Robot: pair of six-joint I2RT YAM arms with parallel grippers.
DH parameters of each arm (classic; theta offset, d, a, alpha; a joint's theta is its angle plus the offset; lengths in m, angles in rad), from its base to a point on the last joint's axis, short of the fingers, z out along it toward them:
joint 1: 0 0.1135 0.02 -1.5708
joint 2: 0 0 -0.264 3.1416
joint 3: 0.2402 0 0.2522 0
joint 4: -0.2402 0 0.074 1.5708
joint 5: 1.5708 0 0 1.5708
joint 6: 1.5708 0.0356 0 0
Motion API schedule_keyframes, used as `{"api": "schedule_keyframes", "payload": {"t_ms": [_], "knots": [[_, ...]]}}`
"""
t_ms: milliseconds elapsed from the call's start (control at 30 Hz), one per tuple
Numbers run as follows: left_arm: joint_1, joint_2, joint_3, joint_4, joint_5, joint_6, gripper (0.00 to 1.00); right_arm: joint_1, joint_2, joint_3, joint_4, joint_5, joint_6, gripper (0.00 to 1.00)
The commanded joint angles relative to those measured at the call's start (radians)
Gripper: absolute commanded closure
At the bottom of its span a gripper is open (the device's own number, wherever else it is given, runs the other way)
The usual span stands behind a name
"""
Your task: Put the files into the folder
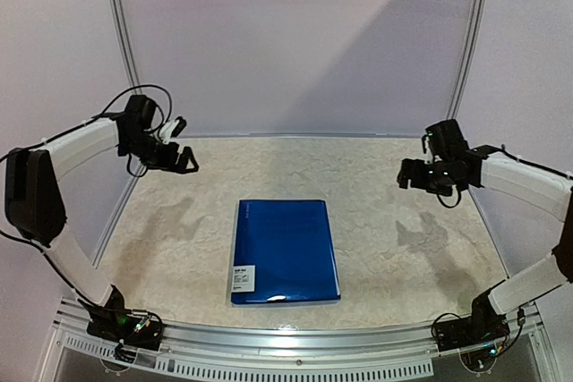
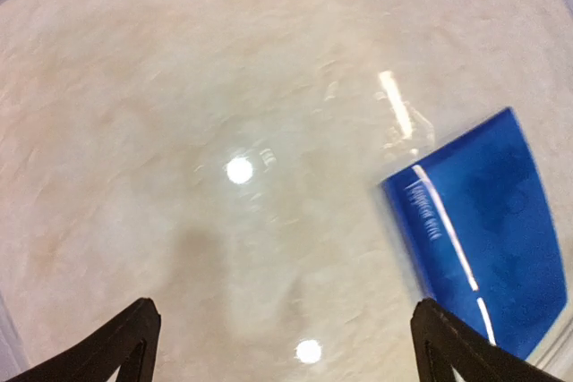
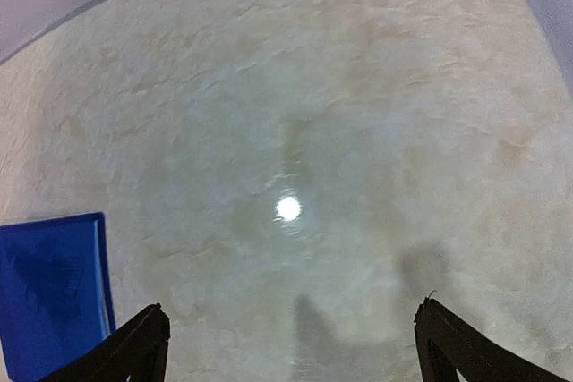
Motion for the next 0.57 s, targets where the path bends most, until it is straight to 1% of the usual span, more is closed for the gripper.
{"api": "schedule_keyframes", "payload": {"t_ms": [0, 67, 133, 200, 233, 267, 333, 400, 467, 533], "knots": [[0.134, -0.073, -0.232, 0.182, -0.18, 0.036, 0.0, -0.121, -0.191, -0.14, 0.158, 0.075, -0.051, 0.01], [0.198, -0.112, -0.315, 0.25, -0.19, 0.034, 0.0, -0.14, -0.282, -0.207, 0.205, 0.173, -0.071, 0.01], [0.24, -0.16, -0.408, 0.337, -0.199, 0.037, 0.01, -0.142, -0.343, -0.27, 0.26, 0.3, -0.072, 0.01], [0.256, -0.228, -0.541, 0.479, -0.241, 0.022, 0.01, -0.142, -0.379, -0.326, 0.306, 0.396, -0.054, 0.01], [0.256, -0.265, -0.609, 0.575, -0.271, 0.004, 0.0, -0.142, -0.389, -0.348, 0.323, 0.423, -0.046, 0.01], [0.255, -0.303, -0.671, 0.716, -0.295, -0.013, 0.01, -0.142, -0.398, -0.37, 0.334, 0.441, -0.04, 0.01], [0.256, -0.364, -0.794, 0.91, -0.326, -0.038, 0.01, -0.142, -0.398, -0.391, 0.343, 0.453, -0.034, 0.01], [0.253, -0.409, -0.878, 1.027, -0.321, -0.033, 0.0, -0.142, -0.387, -0.411, 0.366, 0.436, -0.033, 0.01], [0.253, -0.427, -0.907, 1.051, -0.306, -0.033, 0.0, -0.14, -0.381, -0.438, 0.425, 0.387, -0.058, 0.01], [0.253, -0.416, -0.899, 1.02, -0.31, -0.047, 0.0, -0.142, -0.388, -0.463, 0.467, 0.359, -0.089, 0.01]]}}
